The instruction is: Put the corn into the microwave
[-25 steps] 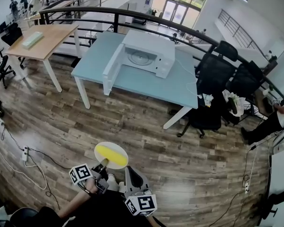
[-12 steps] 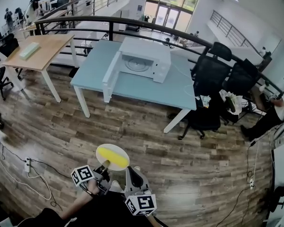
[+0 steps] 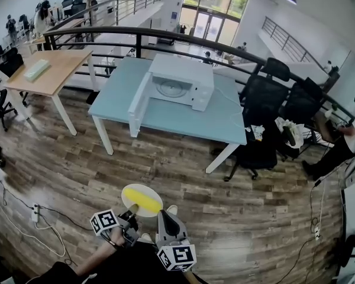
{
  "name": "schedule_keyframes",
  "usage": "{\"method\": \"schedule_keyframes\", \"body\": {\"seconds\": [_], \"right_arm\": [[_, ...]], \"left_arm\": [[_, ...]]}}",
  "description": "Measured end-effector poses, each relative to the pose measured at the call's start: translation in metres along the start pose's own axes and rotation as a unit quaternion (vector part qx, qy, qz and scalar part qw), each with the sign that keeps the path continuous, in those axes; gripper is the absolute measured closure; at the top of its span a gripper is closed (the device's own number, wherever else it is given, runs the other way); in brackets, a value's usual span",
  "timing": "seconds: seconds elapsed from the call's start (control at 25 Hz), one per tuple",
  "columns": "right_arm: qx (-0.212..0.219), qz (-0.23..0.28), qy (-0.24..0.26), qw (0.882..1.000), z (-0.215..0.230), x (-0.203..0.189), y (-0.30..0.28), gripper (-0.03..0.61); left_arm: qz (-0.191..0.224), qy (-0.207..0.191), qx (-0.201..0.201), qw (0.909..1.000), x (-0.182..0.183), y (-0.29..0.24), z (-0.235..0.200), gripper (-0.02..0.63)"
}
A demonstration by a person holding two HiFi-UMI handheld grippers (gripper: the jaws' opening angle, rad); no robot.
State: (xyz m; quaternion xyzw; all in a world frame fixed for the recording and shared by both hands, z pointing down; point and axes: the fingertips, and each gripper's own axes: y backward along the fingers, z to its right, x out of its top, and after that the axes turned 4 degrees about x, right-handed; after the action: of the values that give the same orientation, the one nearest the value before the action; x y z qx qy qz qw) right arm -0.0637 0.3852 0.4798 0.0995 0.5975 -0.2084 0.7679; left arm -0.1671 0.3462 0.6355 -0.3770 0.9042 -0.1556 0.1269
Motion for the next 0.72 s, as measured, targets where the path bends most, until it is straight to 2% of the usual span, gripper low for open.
{"method": "schedule_keyframes", "body": {"seconds": [0.72], "right_arm": [[-0.011, -0.015, 0.001, 1.000, 0.046, 0.010, -0.049, 0.569]], "left_arm": [[-0.010, -0.002, 0.001, 1.0000, 0.026, -0.056, 0.011, 0.585]]}}
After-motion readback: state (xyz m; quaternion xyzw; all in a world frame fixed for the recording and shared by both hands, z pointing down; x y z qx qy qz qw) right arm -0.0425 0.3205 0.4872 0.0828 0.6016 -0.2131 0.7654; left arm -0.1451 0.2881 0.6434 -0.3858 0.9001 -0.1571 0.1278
